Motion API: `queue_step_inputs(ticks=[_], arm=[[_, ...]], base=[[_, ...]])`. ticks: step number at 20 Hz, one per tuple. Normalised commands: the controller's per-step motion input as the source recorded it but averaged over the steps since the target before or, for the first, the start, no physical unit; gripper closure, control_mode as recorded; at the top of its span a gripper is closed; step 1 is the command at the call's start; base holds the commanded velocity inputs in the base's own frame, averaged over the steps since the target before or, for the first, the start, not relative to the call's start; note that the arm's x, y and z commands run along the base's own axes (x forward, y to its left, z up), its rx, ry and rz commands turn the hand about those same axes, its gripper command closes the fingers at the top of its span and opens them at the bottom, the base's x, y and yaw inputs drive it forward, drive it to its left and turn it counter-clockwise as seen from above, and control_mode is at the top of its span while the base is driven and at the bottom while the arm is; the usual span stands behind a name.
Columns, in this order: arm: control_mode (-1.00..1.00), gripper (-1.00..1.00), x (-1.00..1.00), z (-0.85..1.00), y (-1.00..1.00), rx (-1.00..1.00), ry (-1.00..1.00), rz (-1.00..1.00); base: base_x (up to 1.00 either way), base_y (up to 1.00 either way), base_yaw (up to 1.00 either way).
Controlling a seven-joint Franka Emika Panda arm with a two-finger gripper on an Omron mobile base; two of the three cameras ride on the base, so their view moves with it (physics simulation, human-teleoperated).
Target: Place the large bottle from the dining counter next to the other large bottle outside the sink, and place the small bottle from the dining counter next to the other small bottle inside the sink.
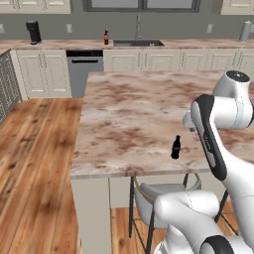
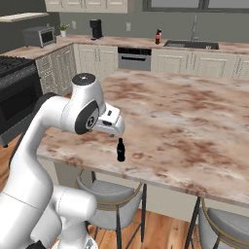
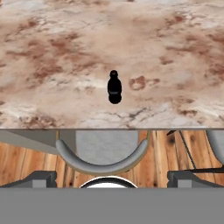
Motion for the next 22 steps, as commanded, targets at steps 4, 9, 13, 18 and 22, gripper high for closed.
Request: queue_step_inputs(ticks=[4, 9, 13, 18, 22], arm=[[-1.0, -1.0, 0.0, -0.08, 0.0, 0.0, 0.0, 0.0], [-1.0, -1.0, 0.0, -0.07, 0.01, 0.0, 0.0, 0.0], [-1.0, -1.0, -0.02, -0.09, 0.01, 0.0, 0.01, 0.0], [-1.0, -1.0, -0.03, -0.09, 0.04, 0.0, 0.01, 0.0], [-1.0, -1.0, 0.0, -0.14, 0.07, 0.0, 0.0, 0.0]], base=[[0.0, 0.0, 0.0], [0.0, 0.0, 0.0], [0.0, 0.0, 0.0], [0.0, 0.0, 0.0], [0.0, 0.0, 0.0]])
